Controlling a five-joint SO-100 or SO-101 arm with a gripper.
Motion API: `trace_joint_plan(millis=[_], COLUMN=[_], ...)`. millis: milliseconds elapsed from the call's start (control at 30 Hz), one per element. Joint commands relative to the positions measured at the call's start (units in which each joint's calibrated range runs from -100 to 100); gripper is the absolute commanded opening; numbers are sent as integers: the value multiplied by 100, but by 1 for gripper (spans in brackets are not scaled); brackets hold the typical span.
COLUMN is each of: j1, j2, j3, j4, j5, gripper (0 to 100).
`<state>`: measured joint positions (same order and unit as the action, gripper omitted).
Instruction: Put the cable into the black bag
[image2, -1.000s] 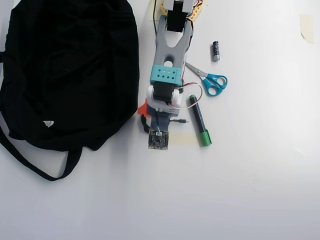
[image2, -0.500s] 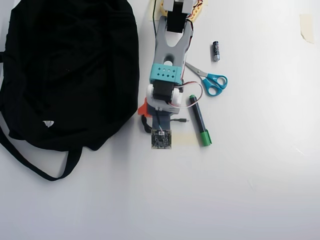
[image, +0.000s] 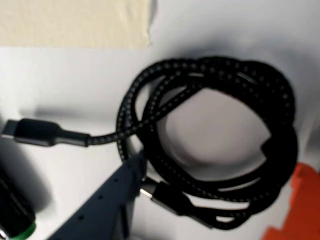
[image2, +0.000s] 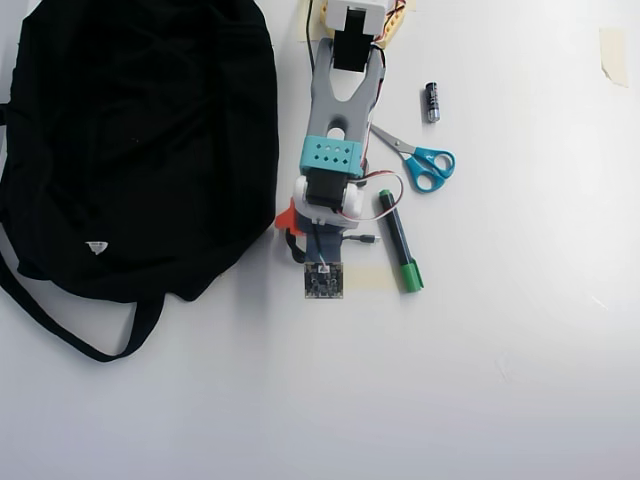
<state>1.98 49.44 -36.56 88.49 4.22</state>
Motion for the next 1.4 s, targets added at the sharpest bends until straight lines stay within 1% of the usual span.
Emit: trace_joint_plan(millis=[0, 133, 200, 267, 367, 500, 533, 1067, 1100, 1133, 1167, 1200, 1233, 1367], j1=[41, 26, 26, 26, 26, 19, 19, 48, 48, 48, 41, 26, 4, -71], j2=[-39, -39, -39, -39, -39, -39, -39, -64, -64, -56, -56, -56, -56, -114], j3=[-226, -217, -217, -217, -226, -226, -226, -226, -235, -235, -235, -235, -235, -235], j4=[-29, -29, -29, -29, -29, -29, -29, -29, -29, -29, -29, -29, -29, -47], j5=[29, 29, 29, 29, 29, 29, 29, 13, 13, 18, 34, 34, 34, -19], gripper=[38, 37, 35, 29, 17, 3, 2, 3, 6, 16, 23, 32, 34, 35])
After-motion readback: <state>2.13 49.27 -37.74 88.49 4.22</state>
